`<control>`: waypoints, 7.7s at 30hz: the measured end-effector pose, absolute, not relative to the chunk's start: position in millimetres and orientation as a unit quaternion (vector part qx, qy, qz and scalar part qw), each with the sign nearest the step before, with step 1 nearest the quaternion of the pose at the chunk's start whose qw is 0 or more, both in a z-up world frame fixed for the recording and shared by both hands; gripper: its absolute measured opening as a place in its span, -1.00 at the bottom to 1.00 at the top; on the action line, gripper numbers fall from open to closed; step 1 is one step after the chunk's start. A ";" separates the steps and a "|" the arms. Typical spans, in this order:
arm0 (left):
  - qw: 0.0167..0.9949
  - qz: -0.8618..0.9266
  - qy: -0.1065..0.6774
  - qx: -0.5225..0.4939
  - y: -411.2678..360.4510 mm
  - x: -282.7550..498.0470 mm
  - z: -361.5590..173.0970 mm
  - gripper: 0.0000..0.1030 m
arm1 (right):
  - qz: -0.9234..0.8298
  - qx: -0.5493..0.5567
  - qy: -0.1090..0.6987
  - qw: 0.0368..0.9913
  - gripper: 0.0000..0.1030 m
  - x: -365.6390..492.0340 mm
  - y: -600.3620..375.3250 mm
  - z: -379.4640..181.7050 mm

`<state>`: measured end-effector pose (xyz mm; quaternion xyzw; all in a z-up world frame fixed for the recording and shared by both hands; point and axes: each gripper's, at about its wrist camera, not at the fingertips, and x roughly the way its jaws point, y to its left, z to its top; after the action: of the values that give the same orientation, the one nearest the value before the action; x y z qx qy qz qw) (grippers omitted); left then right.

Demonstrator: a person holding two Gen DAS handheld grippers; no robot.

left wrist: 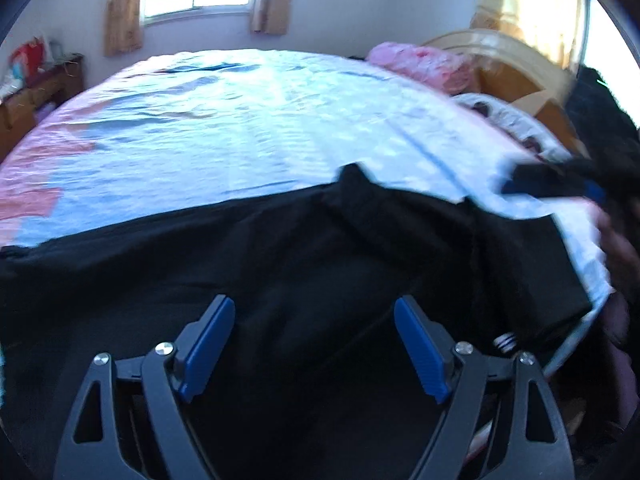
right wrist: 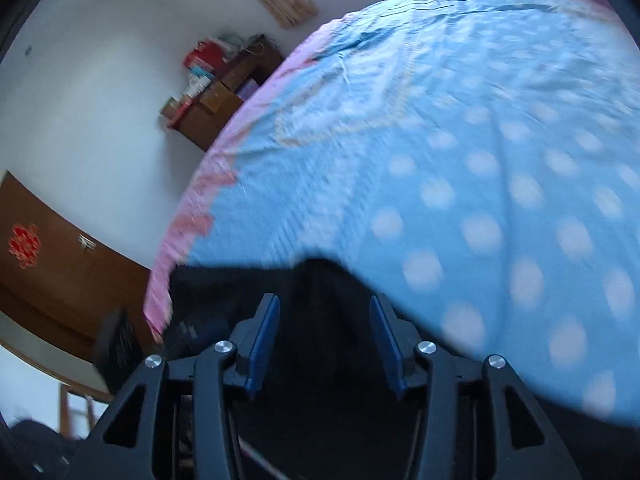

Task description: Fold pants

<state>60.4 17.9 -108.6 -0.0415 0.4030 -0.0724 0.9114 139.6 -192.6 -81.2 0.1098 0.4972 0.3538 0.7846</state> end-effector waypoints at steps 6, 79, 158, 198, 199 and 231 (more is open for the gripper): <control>0.907 -0.021 0.420 -0.019 29.6 53.1 -118.6 0.91 | 0.378 0.092 0.513 0.765 -0.05 72.4 -173.4 -118.6; 0.875 -0.287 0.309 -0.238 55.3 29.9 6.1 -0.77 | 0.229 0.183 0.377 0.879 0.15 15.6 -273.2 -101.7; 0.915 -0.201 0.347 -0.042 -84.0 36.8 -127.1 0.89 | 0.298 0.021 0.432 0.851 0.13 105.1 -244.0 -45.2; 0.887 -0.171 0.429 0.007 -84.9 160.8 -119.3 1.00 | 0.243 -0.047 0.464 0.850 -0.29 79.5 -247.5 -98.7; 0.885 -0.172 0.433 0.005 -85.3 163.1 -119.6 1.00 | 0.235 -0.047 0.469 0.850 -0.28 79.3 -248.8 -103.9; 0.906 -0.185 0.378 -0.048 -80.5 84.9 -92.9 1.00 | 0.216 -0.025 0.366 0.905 -0.15 -24.3 -278.4 -100.7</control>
<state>84.9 -80.5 -92.9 -0.0482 0.3784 -0.1849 0.9057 -24.3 -278.4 -100.7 -0.0250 0.3664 0.2155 0.9048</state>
